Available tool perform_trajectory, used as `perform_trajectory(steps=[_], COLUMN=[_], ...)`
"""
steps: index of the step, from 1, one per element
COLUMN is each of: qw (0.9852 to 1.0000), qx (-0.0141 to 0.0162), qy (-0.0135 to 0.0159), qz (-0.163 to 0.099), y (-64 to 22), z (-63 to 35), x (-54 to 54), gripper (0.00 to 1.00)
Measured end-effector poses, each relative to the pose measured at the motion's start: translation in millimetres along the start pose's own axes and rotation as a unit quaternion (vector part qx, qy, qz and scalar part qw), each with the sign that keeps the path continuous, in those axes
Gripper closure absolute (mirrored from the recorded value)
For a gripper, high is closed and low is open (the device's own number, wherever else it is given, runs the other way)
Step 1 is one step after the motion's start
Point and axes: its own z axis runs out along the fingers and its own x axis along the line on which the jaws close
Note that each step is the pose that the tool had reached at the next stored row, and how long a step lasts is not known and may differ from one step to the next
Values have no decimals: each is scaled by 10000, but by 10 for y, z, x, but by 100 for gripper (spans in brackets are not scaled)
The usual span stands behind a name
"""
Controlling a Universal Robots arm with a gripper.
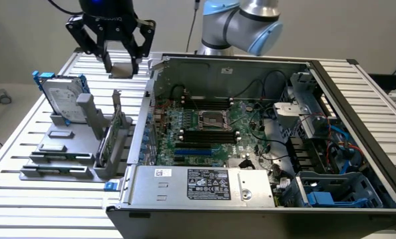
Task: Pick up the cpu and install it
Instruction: 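Pick up the cpu and move it towards the insertion slot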
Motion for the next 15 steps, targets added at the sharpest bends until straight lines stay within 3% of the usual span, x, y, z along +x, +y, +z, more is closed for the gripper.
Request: perform_trajectory(steps=[3, 9, 15], qw=[10000, 10000, 10000], qx=[-5, -6, -7], qy=[13, 74, 80], qz=[1, 7, 8], y=[3, 21, 100], z=[-11, -5, 93], x=[-122, -394, -672], gripper=[45, 45, 45])
